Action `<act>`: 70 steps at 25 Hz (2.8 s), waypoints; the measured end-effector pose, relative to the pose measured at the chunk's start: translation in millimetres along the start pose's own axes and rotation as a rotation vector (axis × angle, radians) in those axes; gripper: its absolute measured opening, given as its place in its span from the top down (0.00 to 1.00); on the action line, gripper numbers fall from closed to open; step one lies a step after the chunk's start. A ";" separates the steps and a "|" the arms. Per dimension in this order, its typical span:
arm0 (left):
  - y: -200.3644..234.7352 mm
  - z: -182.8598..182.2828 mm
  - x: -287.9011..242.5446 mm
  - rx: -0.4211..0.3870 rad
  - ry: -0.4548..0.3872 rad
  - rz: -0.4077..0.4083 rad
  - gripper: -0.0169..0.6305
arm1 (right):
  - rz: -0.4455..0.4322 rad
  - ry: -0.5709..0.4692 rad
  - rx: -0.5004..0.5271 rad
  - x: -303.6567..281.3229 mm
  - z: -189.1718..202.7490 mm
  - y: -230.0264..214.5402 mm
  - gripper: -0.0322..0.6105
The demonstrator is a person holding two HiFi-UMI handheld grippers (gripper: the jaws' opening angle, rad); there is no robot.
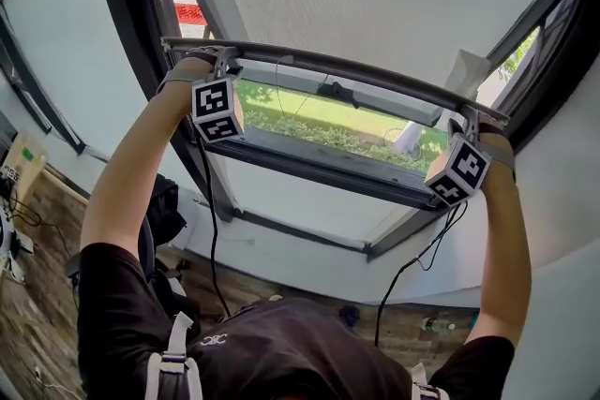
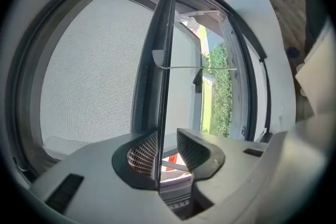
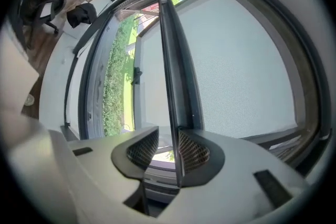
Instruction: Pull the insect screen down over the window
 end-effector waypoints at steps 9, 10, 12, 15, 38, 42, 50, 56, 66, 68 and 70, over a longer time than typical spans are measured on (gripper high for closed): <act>-84.2 15.2 -14.3 -0.034 0.024 0.071 0.76 | -0.094 -0.009 -0.031 -15.9 -0.3 82.7 0.75; -93.0 16.8 -15.9 -0.027 0.025 0.081 0.76 | -0.108 -0.006 -0.020 -18.4 0.6 92.6 0.75; -106.7 18.6 -18.6 -0.025 0.026 0.085 0.76 | -0.128 0.004 0.000 -22.2 3.2 109.0 0.75; -115.6 19.1 -22.3 -0.042 0.028 0.069 0.76 | -0.133 0.024 0.003 -25.2 5.0 119.0 0.75; -200.2 28.4 -46.7 0.022 0.072 0.196 0.78 | -0.226 0.044 -0.047 -51.4 4.3 192.6 0.74; -213.6 31.9 -49.8 0.016 0.088 0.216 0.79 | -0.275 0.045 -0.050 -54.3 3.4 210.5 0.74; -254.5 39.9 -60.9 0.018 0.124 0.255 0.78 | -0.304 0.062 -0.037 -67.4 0.2 252.3 0.74; -262.0 39.5 -64.1 0.030 0.116 0.245 0.78 | -0.299 0.058 -0.056 -70.1 0.7 259.6 0.74; -309.6 47.2 -69.6 0.013 0.158 0.327 0.78 | -0.395 0.087 -0.057 -69.1 2.2 308.2 0.74; -311.6 47.2 -70.8 0.016 0.159 0.326 0.77 | -0.394 0.089 -0.057 -70.1 2.5 310.5 0.73; -311.9 46.9 -71.1 0.021 0.156 0.323 0.77 | -0.390 0.093 -0.061 -70.8 2.5 310.9 0.72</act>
Point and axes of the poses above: the fingertips, and each gripper's own axes: x backward along the fingers, y to its left, z out of its underside, the point moved 1 cm from there along x, backward along the fingers, and after that the axes turned 5 degrees about x, right-handed, at the moved point
